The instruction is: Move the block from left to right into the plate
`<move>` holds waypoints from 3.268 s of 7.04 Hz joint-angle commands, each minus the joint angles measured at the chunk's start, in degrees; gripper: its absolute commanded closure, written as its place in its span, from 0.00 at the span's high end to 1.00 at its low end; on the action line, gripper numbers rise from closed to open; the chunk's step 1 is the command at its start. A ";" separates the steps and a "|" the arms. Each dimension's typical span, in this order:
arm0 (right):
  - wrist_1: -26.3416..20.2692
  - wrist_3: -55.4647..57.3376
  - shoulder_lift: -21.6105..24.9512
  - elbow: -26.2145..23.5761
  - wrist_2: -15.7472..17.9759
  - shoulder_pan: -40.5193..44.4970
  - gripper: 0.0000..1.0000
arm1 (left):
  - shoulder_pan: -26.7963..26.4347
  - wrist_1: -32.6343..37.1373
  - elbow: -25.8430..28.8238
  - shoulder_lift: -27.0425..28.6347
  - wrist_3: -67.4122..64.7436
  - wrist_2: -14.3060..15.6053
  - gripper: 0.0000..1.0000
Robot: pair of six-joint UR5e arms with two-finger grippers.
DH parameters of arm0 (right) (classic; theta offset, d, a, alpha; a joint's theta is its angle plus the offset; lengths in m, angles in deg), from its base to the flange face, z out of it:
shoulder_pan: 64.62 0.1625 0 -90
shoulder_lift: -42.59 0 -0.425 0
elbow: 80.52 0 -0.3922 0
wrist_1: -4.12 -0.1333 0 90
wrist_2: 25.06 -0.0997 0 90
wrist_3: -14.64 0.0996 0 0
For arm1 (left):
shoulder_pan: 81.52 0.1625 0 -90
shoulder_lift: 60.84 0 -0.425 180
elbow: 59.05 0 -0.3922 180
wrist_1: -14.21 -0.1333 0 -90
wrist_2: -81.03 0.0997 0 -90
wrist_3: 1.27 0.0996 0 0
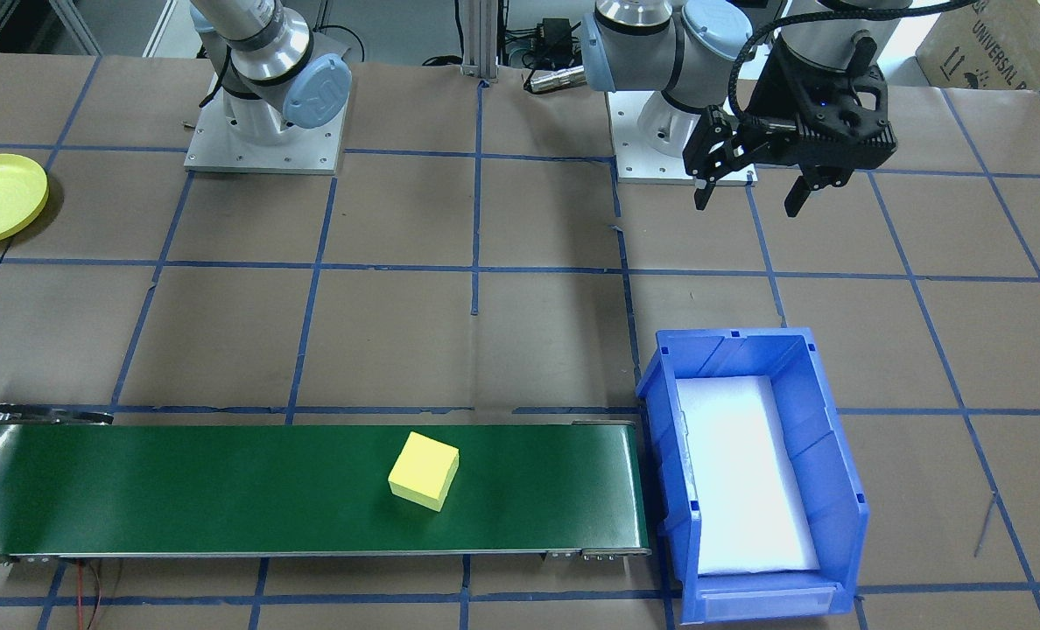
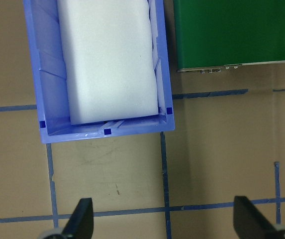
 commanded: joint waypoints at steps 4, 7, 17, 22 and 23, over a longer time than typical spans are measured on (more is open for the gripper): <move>13.00 -3.70 -1.39 -4.74 0.47 -5.09 1.00 | 0.00 0.15 -0.21 0.00 -0.18 -0.46 1.00; 11.34 3.62 0.79 -4.21 -5.73 1.01 1.00 | 0.00 0.15 -0.21 0.00 -0.18 -0.46 1.00; -4.32 54.91 -4.64 14.07 -20.98 40.52 1.00 | 0.00 0.24 -0.29 0.00 -0.18 -0.46 1.00; 0.78 57.38 -7.02 13.28 -22.65 43.51 1.00 | 0.00 0.33 -0.29 0.00 -0.18 -0.46 1.00; 0.88 56.95 -7.46 13.11 -24.22 43.51 1.00 | -0.09 0.33 -0.38 0.00 -0.18 -0.46 1.00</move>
